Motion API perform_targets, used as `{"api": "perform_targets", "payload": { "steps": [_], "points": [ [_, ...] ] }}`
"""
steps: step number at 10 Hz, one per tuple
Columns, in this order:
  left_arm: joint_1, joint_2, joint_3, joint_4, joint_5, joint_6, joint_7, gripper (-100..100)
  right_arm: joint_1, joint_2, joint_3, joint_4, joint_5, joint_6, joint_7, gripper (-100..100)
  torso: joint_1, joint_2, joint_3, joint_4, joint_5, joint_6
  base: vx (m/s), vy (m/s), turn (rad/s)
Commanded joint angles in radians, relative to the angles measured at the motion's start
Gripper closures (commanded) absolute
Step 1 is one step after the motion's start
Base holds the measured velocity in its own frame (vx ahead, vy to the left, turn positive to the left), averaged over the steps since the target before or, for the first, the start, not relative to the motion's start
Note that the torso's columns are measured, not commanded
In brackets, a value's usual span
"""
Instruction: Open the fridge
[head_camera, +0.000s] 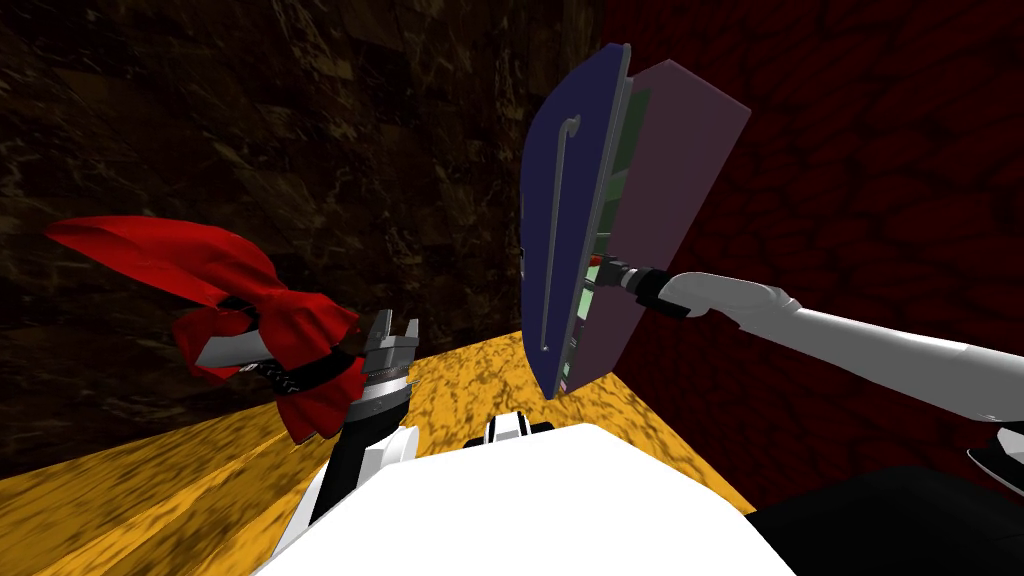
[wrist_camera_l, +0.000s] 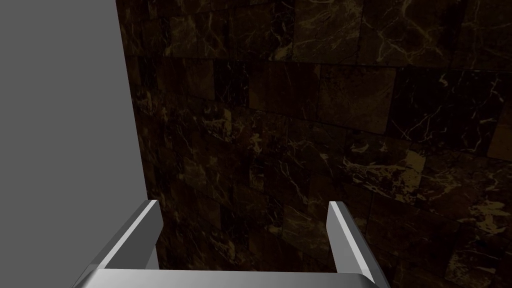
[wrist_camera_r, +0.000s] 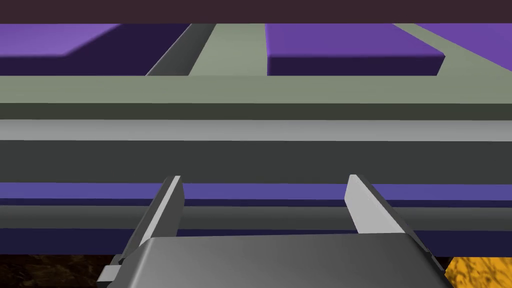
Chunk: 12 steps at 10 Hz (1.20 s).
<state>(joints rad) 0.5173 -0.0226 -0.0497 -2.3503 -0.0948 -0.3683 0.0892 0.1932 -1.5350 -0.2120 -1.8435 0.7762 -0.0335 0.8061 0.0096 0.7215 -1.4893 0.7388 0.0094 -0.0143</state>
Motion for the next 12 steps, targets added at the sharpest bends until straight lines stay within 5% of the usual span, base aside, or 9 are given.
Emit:
{"api": "perform_targets", "payload": {
  "steps": [1, 2, 12],
  "points": [
    [0.0, 0.0, 0.0, 0.0, 0.0, 0.0, 0.0, 0, 0.003, 0.0, 0.001, -0.002, 0.0, 0.002, -0.001, -100, -0.002, 0.002, 0.002, -0.003, -0.003, 0.004, -0.023, -0.005, -0.043],
    [0.0, 0.0, 0.0, 0.0, 0.0, 0.0, 0.0, 0, 0.005, 0.001, 0.002, -0.002, 0.0, 0.0, -0.001, 100, -0.005, 0.005, 0.005, -0.004, -0.007, 0.007, -0.022, 0.002, -0.031],
    [0.0, 0.0, -0.001, 0.0, 0.0, 0.0, 0.0, 0, 0.081, -0.066, -0.005, 0.171, -0.045, 0.105, -0.021, 100, -0.004, 0.004, 0.004, -0.002, -0.004, 0.007, 0.019, 0.286, 0.0]
  ]
}}
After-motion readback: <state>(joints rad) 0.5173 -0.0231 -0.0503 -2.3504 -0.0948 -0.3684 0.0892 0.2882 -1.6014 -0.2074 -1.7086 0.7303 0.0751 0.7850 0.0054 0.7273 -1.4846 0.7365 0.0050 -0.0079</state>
